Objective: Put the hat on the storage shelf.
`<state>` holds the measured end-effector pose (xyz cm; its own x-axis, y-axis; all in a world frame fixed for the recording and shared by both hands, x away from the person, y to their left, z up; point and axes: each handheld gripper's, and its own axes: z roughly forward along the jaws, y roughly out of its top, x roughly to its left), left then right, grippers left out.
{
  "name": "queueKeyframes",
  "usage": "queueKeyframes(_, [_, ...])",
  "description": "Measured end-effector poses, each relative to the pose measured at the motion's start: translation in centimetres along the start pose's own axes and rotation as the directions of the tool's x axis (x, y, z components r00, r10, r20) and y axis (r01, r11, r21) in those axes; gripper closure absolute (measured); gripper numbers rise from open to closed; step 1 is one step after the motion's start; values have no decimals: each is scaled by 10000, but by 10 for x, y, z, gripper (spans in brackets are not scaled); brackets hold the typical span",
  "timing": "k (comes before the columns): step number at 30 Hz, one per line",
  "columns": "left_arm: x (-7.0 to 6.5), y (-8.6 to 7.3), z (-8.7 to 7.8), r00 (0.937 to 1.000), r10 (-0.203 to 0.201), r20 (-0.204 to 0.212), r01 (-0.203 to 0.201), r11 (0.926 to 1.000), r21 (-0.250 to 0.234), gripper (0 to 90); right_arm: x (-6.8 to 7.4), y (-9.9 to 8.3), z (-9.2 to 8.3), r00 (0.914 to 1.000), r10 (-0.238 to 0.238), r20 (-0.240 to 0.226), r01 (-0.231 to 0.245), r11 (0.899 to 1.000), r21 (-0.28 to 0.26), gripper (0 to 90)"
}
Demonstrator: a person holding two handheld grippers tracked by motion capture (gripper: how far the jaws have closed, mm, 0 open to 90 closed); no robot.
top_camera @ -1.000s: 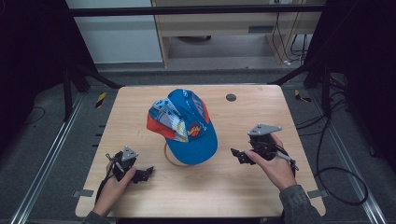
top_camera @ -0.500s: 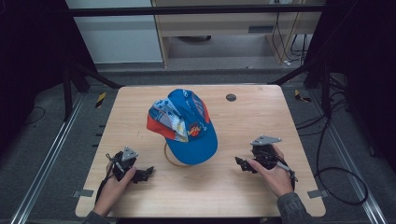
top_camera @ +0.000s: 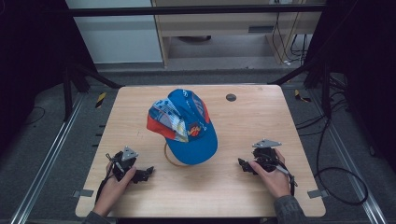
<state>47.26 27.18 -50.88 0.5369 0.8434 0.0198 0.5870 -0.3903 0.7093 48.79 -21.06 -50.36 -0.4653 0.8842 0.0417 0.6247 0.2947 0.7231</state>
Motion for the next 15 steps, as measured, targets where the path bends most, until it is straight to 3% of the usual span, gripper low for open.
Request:
queueKeyframes(3, [0, 0, 0, 10000, 0, 0, 0, 10000, -2, 0, 0, -2, 4, 10000, 69, 8, -69, 10000, 66, 84])
queueKeyframes(9, [0, 0, 0, 10000, -4, 2, 4, 10000, -2, 0, 4, -4, 8, 9989, -315, 342, 319, 9994, -118, 59])
queueKeyframes(15, [-1, 0, 0, 10000, 3, 6, -3, 10000, 0, 0, 6, -6, 6, 9987, -152, 484, 158, 9998, -113, 58])
